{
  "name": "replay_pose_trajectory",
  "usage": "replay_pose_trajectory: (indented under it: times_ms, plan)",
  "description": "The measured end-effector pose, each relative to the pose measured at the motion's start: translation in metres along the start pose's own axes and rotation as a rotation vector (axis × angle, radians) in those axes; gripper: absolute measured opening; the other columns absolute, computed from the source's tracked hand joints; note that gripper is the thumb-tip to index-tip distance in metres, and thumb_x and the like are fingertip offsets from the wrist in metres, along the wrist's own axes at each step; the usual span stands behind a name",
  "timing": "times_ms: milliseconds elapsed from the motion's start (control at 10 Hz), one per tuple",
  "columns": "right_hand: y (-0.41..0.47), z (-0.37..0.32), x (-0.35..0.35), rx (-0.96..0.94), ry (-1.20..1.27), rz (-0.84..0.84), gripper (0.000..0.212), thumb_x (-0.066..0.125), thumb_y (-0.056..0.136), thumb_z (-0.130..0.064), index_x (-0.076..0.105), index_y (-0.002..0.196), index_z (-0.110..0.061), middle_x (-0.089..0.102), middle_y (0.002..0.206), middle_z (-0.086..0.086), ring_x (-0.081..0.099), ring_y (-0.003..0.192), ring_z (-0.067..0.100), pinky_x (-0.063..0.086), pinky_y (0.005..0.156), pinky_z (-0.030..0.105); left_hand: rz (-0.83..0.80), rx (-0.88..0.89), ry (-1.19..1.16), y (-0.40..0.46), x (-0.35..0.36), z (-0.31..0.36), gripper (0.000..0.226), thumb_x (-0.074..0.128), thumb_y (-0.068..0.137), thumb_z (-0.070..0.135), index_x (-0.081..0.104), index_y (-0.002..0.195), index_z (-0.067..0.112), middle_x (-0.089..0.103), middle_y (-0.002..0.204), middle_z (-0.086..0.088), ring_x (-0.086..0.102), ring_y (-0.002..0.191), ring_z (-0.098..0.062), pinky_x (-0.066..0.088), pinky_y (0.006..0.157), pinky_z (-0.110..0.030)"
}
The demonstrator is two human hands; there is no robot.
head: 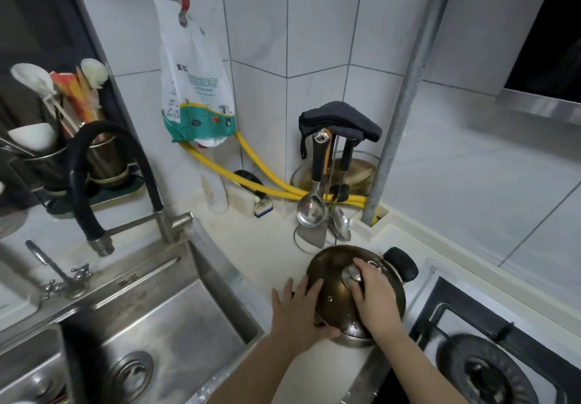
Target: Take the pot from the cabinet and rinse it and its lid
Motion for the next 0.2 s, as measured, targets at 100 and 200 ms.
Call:
replay_pose_trajectory:
  times_ms: [100, 200]
  plan:
    - [-0.008, -0.003, -0.002, 0.08, -0.179, -0.097, 0.053, 0.051, 0.091, -0.027, 0.035, 0.141, -0.024, 0.032, 0.151, 0.011, 0.034, 0.137, 0.027, 0.028, 0.114, 0.037, 0.034, -0.021, 0.011, -0.012, -0.012, 0.0, 0.077, 0.048, 0.088, 0.052, 0.01, 0.15, 0.028, 0.012, 0.16, -0.004, 0.006, 0.147, -0.032, 0.006, 0.116, -0.056]
    - [-0.022, -0.015, -0.017, 0.1, -0.259, -0.067, 0.059, 0.051, 0.088, -0.028, 0.031, 0.143, -0.026, 0.02, 0.156, 0.01, 0.026, 0.141, 0.028, 0.026, 0.115, 0.041, 0.127, -0.052, 0.002, -0.027, -0.037, -0.01, 0.071, 0.048, 0.092, 0.041, 0.01, 0.15, 0.026, 0.013, 0.16, -0.006, 0.01, 0.147, -0.03, 0.008, 0.116, -0.055]
Point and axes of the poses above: each hand's wrist, its own y-axis towards the middle knuckle, its own x-axis out of the palm, z = x × y, the point moved 10 cm from there along y, towards the middle knuckle
